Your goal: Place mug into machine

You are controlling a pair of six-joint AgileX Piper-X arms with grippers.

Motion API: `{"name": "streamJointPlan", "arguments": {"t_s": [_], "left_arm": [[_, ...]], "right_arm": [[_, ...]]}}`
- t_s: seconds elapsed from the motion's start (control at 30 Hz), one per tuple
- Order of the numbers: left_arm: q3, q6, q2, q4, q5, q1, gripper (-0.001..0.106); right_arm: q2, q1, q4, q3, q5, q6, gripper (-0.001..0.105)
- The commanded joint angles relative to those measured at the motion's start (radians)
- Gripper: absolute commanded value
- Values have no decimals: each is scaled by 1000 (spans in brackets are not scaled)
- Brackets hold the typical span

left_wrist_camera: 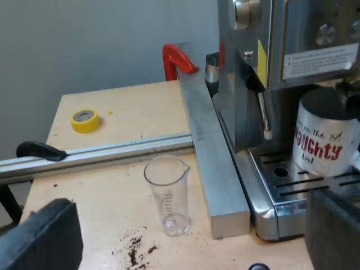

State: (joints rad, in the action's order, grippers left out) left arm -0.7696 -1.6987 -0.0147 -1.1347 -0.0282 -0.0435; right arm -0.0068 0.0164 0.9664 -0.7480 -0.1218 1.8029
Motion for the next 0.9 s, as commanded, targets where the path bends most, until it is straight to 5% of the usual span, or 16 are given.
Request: {"name": "streamJointPlan", "arguments": {"t_s": [0.03,0.3,0.5,0.9], "left_arm": [[63,2,-136,50,14,4,81],[250,2,-134,110,9,4,81],[284,0,-133,170,9,4,81],[284,0,-133,171,9,4,81]], "right_arm": [[-40,-2,-20,34,-1,3,66],[-39,-2,-20,186,-1,3,66],[-39,-2,-42,275,1,3,66],[-39,-2,-44,275,4,3,66]]}}
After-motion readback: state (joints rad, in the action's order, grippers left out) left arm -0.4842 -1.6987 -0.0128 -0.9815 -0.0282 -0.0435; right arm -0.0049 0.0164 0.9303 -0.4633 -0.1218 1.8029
